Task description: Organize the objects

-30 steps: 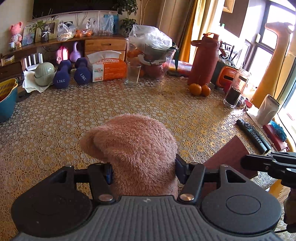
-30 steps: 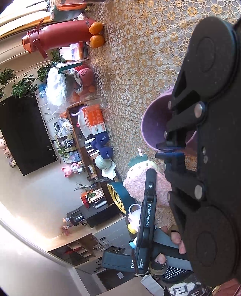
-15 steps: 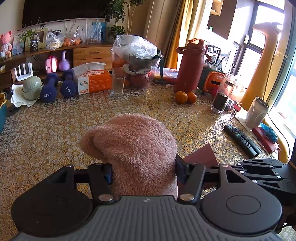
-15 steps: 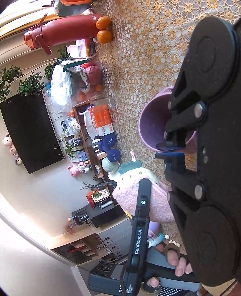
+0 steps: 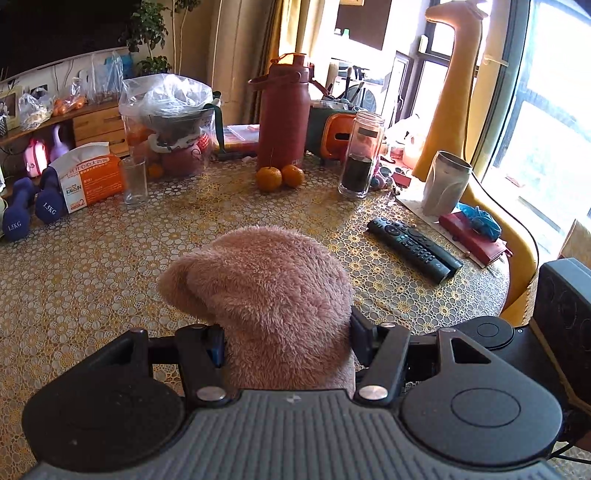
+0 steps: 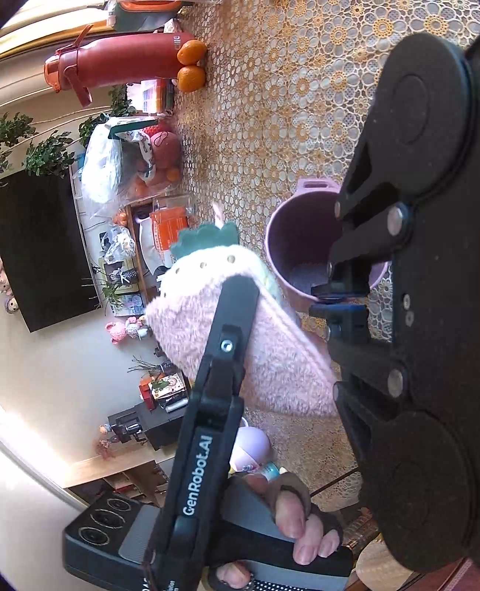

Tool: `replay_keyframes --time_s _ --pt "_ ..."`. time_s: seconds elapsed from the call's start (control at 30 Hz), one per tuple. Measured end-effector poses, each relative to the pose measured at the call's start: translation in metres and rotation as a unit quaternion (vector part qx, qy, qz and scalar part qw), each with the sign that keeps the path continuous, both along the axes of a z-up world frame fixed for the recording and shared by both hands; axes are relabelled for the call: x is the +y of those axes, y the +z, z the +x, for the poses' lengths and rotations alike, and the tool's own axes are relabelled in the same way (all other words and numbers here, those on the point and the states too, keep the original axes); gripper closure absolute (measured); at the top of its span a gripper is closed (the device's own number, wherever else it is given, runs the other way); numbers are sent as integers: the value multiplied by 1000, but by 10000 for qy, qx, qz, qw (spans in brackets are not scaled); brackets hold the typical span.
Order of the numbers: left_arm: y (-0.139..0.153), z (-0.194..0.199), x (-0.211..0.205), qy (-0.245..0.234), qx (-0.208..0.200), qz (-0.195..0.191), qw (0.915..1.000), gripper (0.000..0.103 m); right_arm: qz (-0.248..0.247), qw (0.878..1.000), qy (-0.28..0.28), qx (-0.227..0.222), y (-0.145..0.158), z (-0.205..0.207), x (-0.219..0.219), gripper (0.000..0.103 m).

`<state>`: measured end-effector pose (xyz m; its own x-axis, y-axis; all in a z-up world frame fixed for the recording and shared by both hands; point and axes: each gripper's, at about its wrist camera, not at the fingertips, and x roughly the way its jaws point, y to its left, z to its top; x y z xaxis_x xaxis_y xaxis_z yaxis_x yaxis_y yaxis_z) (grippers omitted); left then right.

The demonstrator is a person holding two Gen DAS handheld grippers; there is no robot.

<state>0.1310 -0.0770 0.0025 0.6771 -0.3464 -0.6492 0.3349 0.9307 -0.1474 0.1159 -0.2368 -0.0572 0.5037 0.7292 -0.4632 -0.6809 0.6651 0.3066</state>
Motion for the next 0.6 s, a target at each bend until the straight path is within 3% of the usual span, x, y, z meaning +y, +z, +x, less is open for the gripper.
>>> replay_keyframes --time_s 0.2,0.6 --pt "-15 6 17 210 284 -48 9994 43 -149 9999 -7 -58 -4 -4 -1 100" --pt "-36 12 69 1041 521 299 9928 43 -282 9996 -54 -38 -9 -7 -6 99"
